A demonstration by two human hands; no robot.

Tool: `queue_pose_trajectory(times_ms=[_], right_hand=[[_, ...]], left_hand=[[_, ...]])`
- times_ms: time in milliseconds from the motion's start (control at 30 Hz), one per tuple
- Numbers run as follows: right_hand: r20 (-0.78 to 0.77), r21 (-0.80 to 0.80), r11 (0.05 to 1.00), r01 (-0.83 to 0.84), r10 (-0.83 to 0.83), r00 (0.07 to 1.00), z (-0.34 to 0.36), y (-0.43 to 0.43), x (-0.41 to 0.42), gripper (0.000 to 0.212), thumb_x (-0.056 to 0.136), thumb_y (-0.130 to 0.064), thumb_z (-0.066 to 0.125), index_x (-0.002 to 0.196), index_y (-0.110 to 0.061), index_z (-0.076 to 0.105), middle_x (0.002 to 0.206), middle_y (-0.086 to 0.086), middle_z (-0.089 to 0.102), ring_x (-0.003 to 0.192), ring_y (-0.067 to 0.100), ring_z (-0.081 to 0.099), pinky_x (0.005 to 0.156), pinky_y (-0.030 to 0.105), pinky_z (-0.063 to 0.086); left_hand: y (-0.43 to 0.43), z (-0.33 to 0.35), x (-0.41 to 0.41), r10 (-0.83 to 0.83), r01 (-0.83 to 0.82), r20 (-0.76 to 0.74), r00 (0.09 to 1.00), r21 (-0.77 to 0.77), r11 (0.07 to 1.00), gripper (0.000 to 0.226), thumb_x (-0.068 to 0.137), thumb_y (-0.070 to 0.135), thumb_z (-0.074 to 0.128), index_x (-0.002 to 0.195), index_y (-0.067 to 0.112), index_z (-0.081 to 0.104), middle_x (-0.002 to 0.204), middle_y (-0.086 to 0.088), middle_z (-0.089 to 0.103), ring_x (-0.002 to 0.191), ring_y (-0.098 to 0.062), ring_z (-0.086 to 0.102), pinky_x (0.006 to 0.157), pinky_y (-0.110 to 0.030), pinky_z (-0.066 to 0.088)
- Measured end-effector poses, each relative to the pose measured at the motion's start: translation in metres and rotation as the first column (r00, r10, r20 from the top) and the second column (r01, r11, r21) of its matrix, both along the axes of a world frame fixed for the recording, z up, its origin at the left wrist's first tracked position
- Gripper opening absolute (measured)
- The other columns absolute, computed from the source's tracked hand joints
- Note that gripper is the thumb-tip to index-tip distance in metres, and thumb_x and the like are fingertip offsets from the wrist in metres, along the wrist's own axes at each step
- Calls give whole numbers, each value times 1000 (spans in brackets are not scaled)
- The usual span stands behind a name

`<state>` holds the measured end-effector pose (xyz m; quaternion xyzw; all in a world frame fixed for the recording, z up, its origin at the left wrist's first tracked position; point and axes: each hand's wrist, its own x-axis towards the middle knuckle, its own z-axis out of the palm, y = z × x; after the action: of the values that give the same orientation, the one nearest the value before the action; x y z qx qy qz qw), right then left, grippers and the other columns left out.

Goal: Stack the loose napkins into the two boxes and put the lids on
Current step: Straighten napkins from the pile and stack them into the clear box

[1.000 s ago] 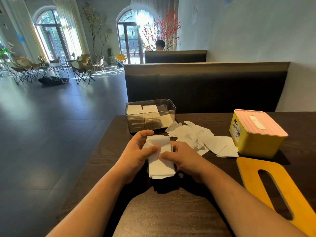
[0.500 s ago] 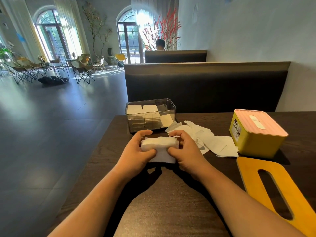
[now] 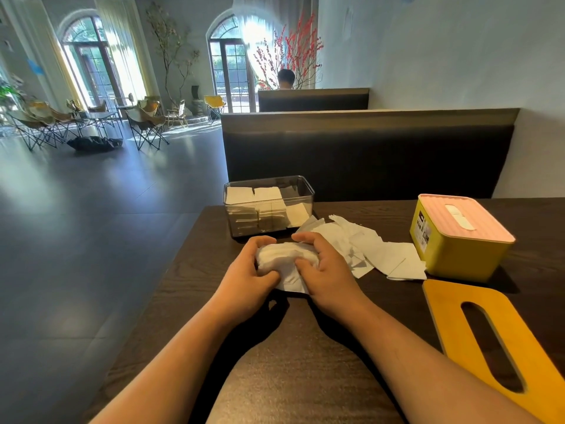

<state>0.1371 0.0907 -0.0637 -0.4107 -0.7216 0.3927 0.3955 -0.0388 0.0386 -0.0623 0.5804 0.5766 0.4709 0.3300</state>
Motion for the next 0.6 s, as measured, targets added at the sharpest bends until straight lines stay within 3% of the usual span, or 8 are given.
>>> queue_pose_trajectory(times_ms=[67, 167, 300, 400, 500, 600], right_hand=[[-18, -3, 1000, -9, 9, 1000, 1, 0, 2, 43, 103, -17, 62, 137, -41, 52, 132, -16, 55, 125, 5, 53, 97, 20, 48], [89, -49, 995, -91, 95, 992, 1, -2, 5, 62, 96, -19, 70, 144, -44, 42, 136, -16, 46, 128, 8, 49, 94, 19, 48], [123, -132, 982, -138, 155, 980, 5, -7, 4, 85, 90, -16, 73, 152, -51, 26, 149, -11, 35, 138, 13, 41, 113, 38, 48], [119, -80, 990, -119, 128, 985, 6, -8, 3, 75, 95, -6, 63, 148, -50, 34, 144, -16, 41, 139, 14, 42, 114, 42, 48], [103, -13, 994, -105, 106, 989, 4, -8, 1, 67, 95, -3, 59, 142, -49, 43, 136, -14, 48, 129, 13, 52, 106, 38, 54], [81, 18, 995, -96, 95, 992, 4, -8, 1, 64, 96, -3, 59, 139, -48, 45, 138, -11, 47, 128, 11, 51, 103, 28, 54]], left_hand=[[0, -1, -1, 5, -5, 21, 1000, 8, 1000, 53, 94, 7, 72, 132, 38, 51, 121, 6, 66, 98, -4, 72, 77, -24, 62], [-1, -1, -2, -18, 17, -35, 999, -48, 999, 61, 92, 9, 75, 137, 39, 46, 125, 8, 60, 96, 0, 71, 77, -23, 61], [-2, 1, 1, -90, 75, -112, 990, -133, 988, 76, 92, 6, 70, 144, 46, 32, 127, 17, 51, 99, -8, 70, 84, -27, 62], [-2, 1, 3, -72, 70, -17, 997, -115, 991, 75, 97, 3, 63, 146, 46, 27, 120, 9, 57, 88, -15, 72, 81, -35, 64], [1, 0, 3, 25, -20, 93, 995, -47, 999, 69, 101, 1, 59, 147, 44, 31, 128, -2, 60, 96, -10, 74, 75, -27, 63], [5, -1, 2, 71, -74, 175, 982, 13, 997, 70, 99, -4, 58, 147, 42, 36, 139, 6, 54, 109, -12, 69, 79, -22, 61]])
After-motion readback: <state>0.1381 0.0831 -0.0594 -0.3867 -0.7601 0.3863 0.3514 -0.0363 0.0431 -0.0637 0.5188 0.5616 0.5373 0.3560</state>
